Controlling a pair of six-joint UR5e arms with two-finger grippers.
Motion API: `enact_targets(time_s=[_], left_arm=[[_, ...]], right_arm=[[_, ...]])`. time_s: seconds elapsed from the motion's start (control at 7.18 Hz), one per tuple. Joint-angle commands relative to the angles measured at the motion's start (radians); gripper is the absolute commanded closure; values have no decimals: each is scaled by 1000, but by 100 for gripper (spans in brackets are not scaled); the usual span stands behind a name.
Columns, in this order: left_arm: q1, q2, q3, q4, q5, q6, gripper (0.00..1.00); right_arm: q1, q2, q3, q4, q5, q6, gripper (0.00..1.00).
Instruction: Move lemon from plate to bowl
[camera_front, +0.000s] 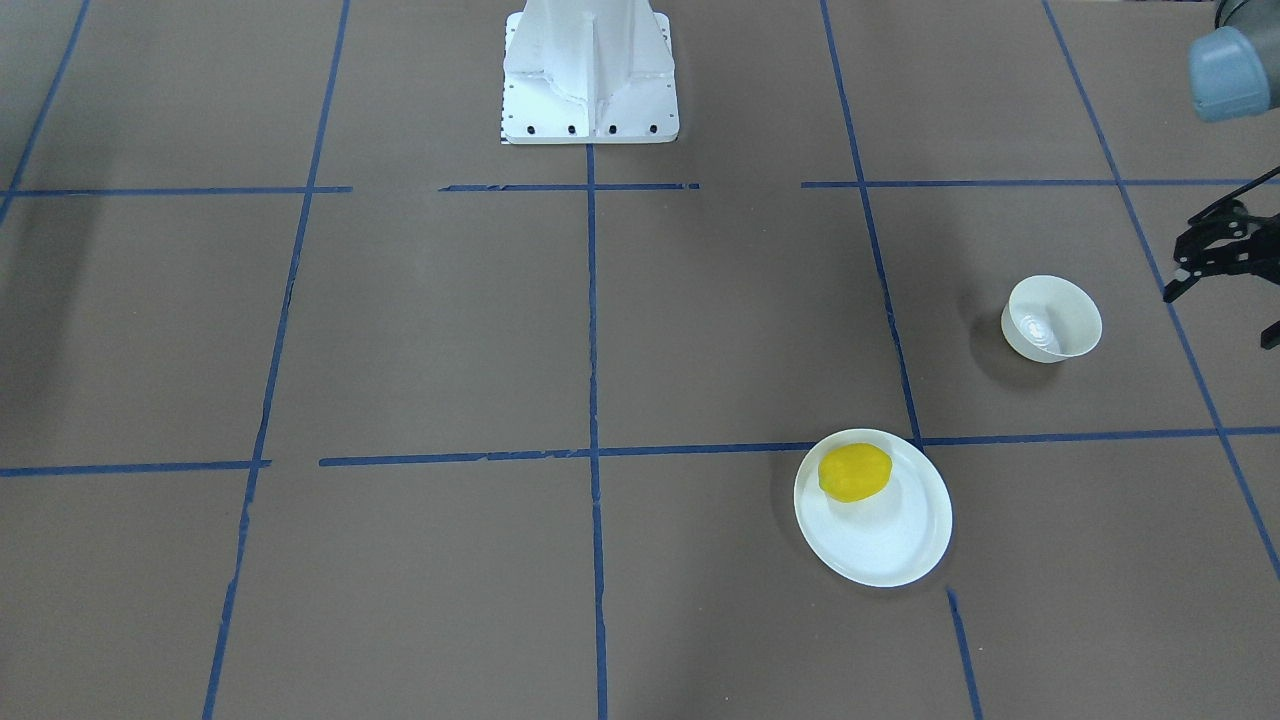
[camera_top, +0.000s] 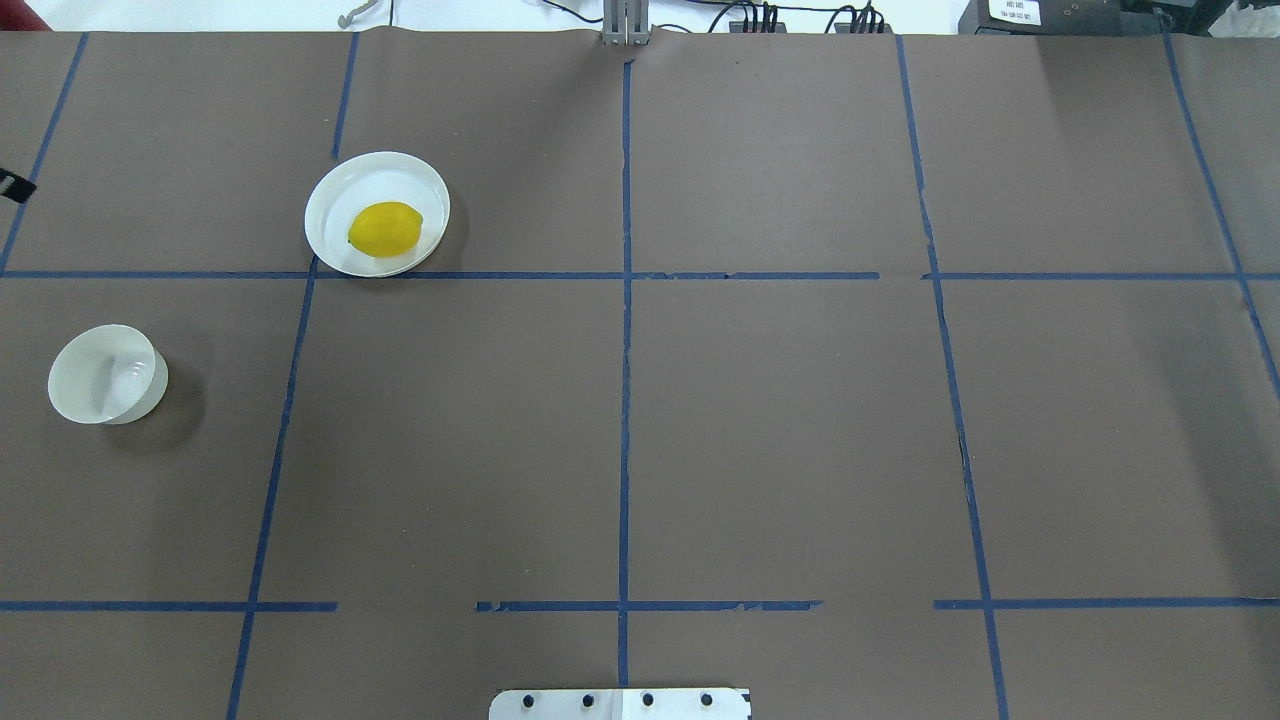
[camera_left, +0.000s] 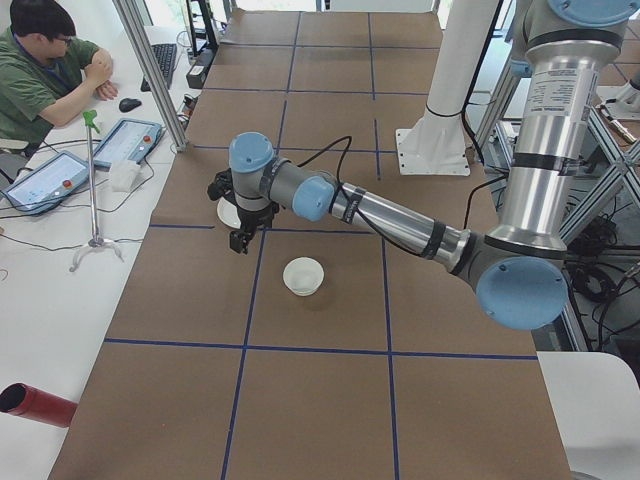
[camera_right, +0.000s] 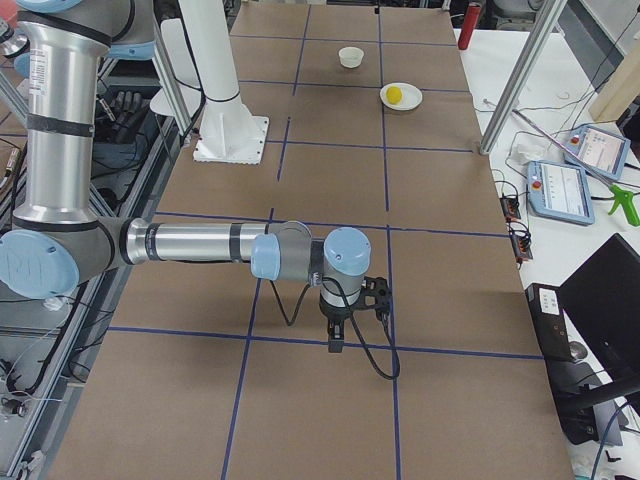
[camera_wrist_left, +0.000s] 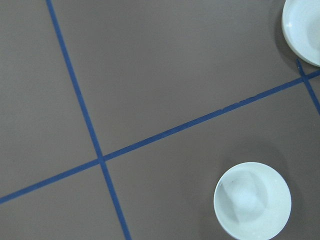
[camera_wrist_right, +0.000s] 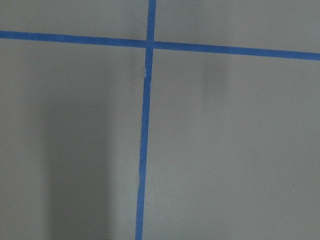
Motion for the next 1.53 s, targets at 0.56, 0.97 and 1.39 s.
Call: enact_targets(time_s=[0.56, 0.97, 1.39], left_arm=[[300, -214, 210, -264, 108, -2, 1], [323, -340, 445, -405, 111, -4, 1], [368, -398, 577, -498, 167, -7, 1]], right_arm=[[0, 0, 0, 0, 0, 0, 0], [0, 0, 0, 0, 0, 0, 0], [0, 0, 0, 0, 0, 0, 0]])
